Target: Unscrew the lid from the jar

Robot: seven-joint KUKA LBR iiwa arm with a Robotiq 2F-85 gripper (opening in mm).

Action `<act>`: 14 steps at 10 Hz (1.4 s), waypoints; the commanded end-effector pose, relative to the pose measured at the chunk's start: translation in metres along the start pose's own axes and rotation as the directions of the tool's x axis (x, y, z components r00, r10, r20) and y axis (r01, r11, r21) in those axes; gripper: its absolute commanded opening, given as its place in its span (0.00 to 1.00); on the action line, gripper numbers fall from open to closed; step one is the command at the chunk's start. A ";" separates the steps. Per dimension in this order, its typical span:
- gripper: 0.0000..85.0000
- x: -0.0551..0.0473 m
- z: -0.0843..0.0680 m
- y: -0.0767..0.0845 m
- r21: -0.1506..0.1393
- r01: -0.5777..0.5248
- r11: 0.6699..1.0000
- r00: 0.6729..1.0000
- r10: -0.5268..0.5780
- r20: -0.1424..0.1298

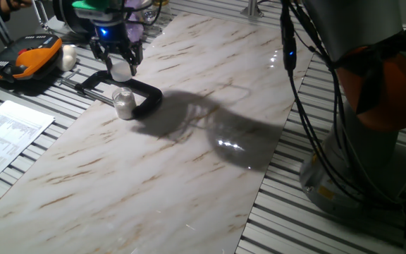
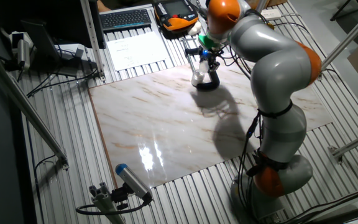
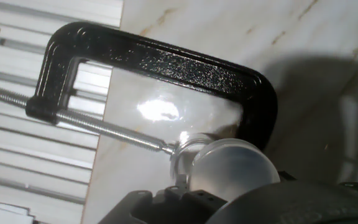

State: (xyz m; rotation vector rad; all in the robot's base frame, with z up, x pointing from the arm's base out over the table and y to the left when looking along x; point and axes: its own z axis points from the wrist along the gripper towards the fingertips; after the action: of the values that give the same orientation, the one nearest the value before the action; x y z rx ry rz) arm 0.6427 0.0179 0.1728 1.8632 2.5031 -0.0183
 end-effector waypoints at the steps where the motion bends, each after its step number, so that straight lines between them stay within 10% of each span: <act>1: 0.00 -0.001 0.000 0.000 0.011 0.091 0.996 0.996 -0.091 0.012; 14: 0.00 -0.036 0.016 -0.030 -0.019 0.161 0.987 0.987 -0.161 -0.019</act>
State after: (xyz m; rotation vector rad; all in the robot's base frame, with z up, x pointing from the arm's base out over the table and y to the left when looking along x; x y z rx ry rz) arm 0.6253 -0.0256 0.1575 1.6535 2.6555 0.0251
